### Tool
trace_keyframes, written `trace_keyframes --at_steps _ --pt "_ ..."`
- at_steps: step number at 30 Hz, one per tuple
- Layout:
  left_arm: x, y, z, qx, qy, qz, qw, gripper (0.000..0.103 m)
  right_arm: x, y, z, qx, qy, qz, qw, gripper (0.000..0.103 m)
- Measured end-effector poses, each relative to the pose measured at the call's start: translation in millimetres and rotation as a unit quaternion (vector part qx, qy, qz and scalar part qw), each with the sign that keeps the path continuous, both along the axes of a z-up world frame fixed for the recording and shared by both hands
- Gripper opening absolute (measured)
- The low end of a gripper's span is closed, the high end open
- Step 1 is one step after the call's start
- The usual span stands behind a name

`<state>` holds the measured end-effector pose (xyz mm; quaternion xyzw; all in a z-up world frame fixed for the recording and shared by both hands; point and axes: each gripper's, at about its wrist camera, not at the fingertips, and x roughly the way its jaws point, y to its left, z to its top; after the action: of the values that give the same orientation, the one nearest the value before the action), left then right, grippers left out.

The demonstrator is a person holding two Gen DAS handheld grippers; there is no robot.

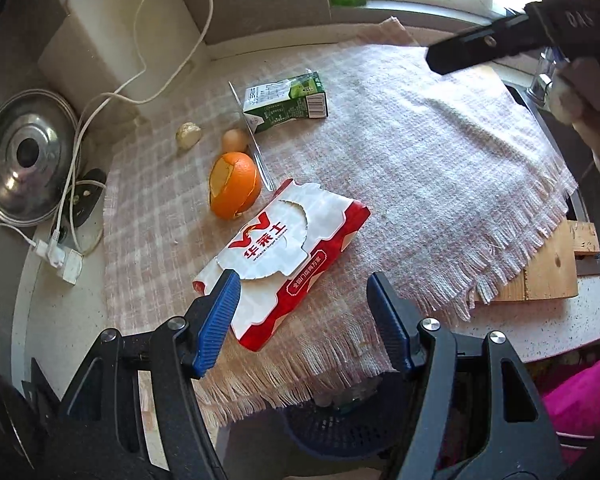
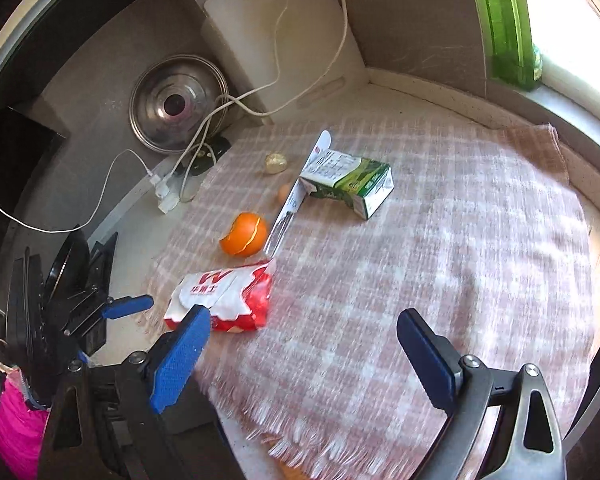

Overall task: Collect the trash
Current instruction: 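Move both tools back up over the pink cloth, then grasp the red tissue pack with the left tool while the right tool grasps the milk carton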

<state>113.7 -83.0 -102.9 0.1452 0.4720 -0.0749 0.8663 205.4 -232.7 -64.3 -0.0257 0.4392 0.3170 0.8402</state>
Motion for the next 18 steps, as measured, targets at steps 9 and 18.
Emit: trace_keyframes --at_steps 9,18 --pt "32 -7 -22 0.057 0.033 -0.036 0.9972 0.068 68 51 -2 -0.126 -0.056 0.097 0.986 0.096" --pt "62 3 -52 0.046 0.077 -0.030 0.9955 0.087 101 97 -27 -0.209 -0.066 0.188 0.957 0.098"
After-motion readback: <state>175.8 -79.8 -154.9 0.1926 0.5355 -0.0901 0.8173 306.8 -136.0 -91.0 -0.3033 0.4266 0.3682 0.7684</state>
